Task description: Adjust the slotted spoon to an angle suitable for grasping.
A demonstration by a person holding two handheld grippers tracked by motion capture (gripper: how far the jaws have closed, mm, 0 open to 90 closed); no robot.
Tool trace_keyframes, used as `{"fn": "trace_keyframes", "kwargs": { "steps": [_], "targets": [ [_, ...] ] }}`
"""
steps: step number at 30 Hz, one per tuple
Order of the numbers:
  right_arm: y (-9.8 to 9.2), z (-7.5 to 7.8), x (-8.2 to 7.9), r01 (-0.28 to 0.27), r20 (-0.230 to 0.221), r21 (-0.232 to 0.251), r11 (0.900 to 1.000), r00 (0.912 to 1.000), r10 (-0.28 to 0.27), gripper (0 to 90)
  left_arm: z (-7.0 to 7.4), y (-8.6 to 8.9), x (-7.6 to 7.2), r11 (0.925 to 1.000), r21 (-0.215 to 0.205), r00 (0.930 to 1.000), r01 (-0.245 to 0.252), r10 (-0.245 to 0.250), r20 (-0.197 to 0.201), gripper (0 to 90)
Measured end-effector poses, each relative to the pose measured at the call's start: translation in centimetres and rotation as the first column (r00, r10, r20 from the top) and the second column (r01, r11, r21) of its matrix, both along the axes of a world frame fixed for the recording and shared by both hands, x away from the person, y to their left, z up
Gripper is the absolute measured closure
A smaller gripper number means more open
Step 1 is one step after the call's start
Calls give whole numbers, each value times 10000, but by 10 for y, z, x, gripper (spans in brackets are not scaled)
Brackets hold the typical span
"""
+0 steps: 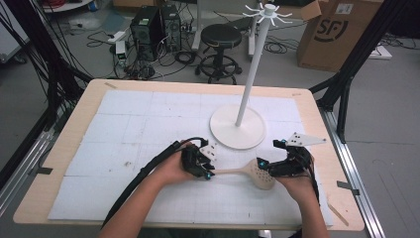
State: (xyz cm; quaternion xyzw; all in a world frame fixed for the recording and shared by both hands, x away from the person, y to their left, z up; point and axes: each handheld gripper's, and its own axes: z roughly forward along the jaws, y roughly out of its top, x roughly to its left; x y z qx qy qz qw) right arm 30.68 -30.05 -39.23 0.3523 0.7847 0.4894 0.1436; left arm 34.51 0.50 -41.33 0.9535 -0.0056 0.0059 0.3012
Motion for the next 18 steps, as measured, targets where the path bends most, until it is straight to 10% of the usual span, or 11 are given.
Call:
{"fn": "trace_keyframes", "kwargs": {
  "steps": [18],
  "targets": [
    [-4, 1, -1, 72, 32, 107, 9999, 10000, -73, 8, 1, -9, 3, 9990, -211, 9988, -392, 386, -292, 606]
  ]
}}
